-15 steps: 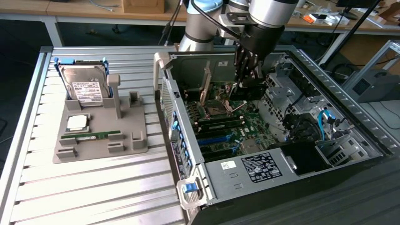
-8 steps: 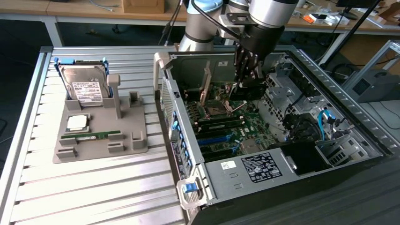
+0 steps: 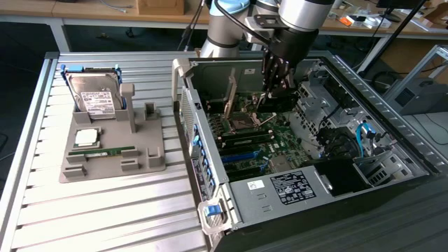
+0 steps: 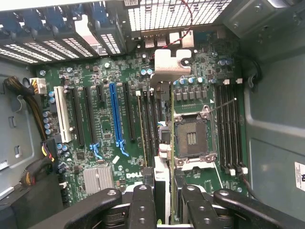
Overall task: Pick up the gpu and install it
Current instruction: 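Insert the gpu into the slot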
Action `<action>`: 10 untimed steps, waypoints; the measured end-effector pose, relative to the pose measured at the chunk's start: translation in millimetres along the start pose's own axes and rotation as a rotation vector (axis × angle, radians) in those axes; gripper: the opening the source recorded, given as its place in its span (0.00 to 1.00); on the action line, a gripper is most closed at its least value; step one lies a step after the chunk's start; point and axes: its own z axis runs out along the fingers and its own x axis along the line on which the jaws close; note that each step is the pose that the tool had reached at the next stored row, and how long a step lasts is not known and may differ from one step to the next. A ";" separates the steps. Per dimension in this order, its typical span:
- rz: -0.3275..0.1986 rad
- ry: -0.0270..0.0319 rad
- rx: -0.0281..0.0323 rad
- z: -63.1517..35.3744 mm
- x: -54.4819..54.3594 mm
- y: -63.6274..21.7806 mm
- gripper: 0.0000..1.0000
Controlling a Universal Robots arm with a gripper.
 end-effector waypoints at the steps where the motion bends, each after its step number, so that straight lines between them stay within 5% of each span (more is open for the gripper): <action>1: -0.001 0.0000 0.0000 0.0 0.0 0.0 0.27; 10: -0.011 -0.0002 -0.0003 0.4 0.0 0.0 0.27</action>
